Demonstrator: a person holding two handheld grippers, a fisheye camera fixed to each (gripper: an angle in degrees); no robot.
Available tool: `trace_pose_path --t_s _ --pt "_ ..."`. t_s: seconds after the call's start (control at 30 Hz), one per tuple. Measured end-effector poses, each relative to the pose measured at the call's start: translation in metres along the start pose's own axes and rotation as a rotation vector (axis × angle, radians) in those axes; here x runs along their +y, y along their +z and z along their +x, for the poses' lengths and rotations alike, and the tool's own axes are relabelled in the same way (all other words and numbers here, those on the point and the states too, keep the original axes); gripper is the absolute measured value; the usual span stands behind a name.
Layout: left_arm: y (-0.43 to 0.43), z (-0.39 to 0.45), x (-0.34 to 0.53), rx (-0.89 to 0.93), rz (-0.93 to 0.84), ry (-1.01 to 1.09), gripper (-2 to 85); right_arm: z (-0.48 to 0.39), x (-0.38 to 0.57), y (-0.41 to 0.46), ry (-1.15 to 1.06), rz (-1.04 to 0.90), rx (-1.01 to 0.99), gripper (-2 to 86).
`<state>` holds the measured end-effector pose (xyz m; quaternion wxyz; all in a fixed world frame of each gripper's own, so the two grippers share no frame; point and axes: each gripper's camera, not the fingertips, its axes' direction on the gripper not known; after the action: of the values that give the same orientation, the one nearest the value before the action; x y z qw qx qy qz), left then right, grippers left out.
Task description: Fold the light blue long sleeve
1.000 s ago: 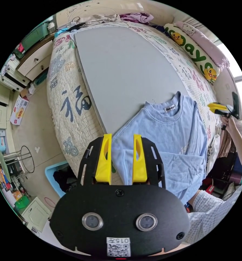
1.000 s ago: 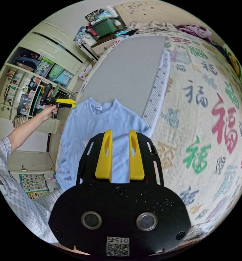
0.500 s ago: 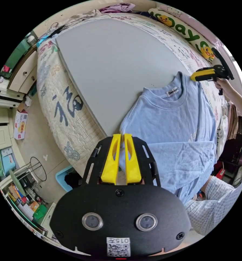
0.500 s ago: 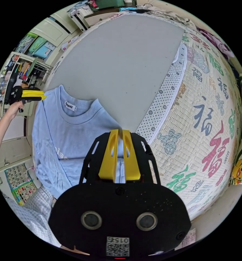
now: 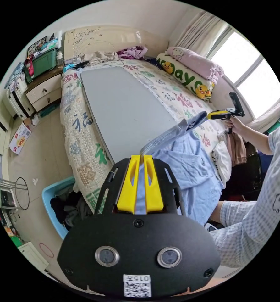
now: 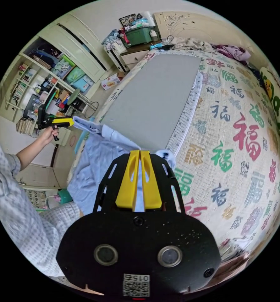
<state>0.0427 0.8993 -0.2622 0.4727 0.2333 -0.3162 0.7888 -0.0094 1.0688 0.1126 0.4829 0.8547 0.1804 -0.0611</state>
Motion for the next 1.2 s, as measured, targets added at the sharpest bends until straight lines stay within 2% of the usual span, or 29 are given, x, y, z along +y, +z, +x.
trace_pose_path --t_s 0.2,0.47,0.8,0.97,1.1,1.2 --pt "0.018 0.057 0.127 0.082 -0.094 -0.065 1.1 -0.047 0.101 0.009 0.051 -0.101 -0.012 -0.5" --pt "0.101 0.1 0.272 0.136 -0.286 -0.184 1.1 -0.085 0.229 0.082 0.147 -0.347 -0.051 -0.4" --pt "0.196 0.104 0.36 0.108 -0.351 -0.264 1.3 -0.117 0.311 0.183 0.196 -0.455 -0.001 -0.3" --pt "0.251 0.103 0.404 0.087 -0.505 -0.307 2.0 -0.133 0.35 0.233 0.267 -0.557 0.005 -0.4" --pt "0.255 0.09 0.431 0.078 -0.418 -0.401 3.3 -0.15 0.366 0.236 0.311 -0.45 -0.053 0.0" --pt "0.256 0.061 0.442 0.054 -0.253 -0.53 6.1 -0.191 0.362 0.25 0.234 -0.338 0.008 1.3"
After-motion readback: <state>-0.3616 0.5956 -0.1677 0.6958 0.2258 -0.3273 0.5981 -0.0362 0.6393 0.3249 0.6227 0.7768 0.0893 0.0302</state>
